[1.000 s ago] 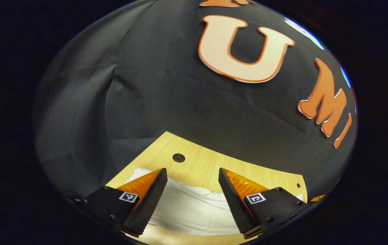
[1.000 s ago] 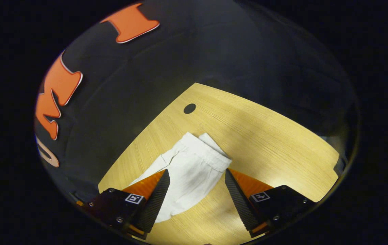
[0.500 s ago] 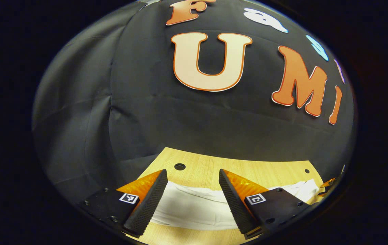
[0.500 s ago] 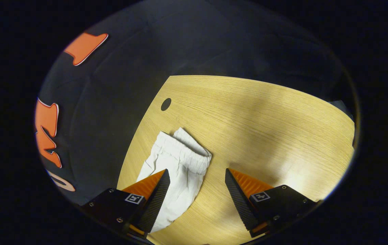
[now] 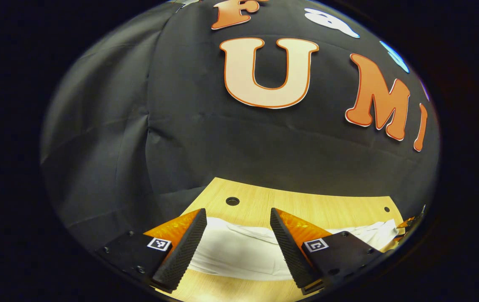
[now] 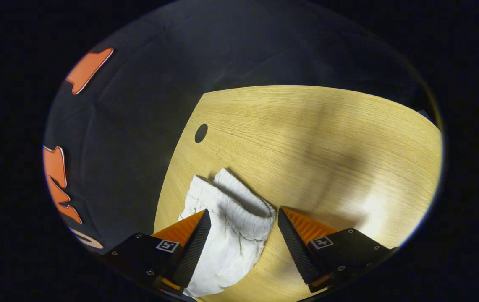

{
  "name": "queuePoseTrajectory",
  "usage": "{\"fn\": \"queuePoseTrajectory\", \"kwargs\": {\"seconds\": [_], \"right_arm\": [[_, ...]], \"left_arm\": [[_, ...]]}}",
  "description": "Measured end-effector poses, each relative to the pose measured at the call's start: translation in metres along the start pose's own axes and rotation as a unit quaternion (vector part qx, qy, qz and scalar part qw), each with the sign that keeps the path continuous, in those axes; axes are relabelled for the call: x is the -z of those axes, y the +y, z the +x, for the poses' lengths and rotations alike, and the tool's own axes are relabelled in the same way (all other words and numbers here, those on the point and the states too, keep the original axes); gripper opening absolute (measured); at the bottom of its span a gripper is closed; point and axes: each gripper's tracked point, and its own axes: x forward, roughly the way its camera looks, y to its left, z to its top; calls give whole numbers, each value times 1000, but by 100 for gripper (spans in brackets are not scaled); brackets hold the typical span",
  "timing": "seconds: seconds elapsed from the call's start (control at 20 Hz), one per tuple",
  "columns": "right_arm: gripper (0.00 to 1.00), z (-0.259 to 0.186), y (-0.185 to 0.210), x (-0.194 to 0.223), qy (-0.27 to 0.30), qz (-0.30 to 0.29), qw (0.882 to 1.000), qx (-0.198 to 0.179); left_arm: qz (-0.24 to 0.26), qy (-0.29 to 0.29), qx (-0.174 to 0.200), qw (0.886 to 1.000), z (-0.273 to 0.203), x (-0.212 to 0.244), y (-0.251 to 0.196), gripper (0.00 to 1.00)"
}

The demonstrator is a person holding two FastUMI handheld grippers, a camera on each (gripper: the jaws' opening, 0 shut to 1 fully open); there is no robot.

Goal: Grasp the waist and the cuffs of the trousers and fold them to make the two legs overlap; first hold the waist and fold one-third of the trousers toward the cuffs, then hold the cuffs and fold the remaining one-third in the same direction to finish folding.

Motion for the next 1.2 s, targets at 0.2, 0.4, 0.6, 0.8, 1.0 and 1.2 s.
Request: {"fn": "queuePoseTrajectory", "kwargs": {"seconds": [0.2, 0.4, 0.6, 0.8, 1.0, 1.2], "right_arm": [[74, 4, -14, 1, -4, -34, 999, 32], [20, 11, -13, 0, -7, -38, 999, 34], [4, -7, 4, -4, -33, -64, 997, 28], [3, -35, 57, -7, -48, -88, 995, -9], [4, -73, 123, 11, -70, -131, 988, -45], [4, -98, 189, 58, -82, -167, 980, -77]], "left_arm": [[-10, 9, 0, 1000, 2, 7, 2, 99], [-12, 14, -6, 1000, 4, 7, 1, 99], [-19, 7, -8, 1000, 4, 6, 1, 99], [-14, -11, 3, 1000, 6, 1, 4, 99], [-7, -13, 23, 1000, 8, 2, 1, 96], [-16, -7, 40, 999, 9, -3, 1, 99]]}}
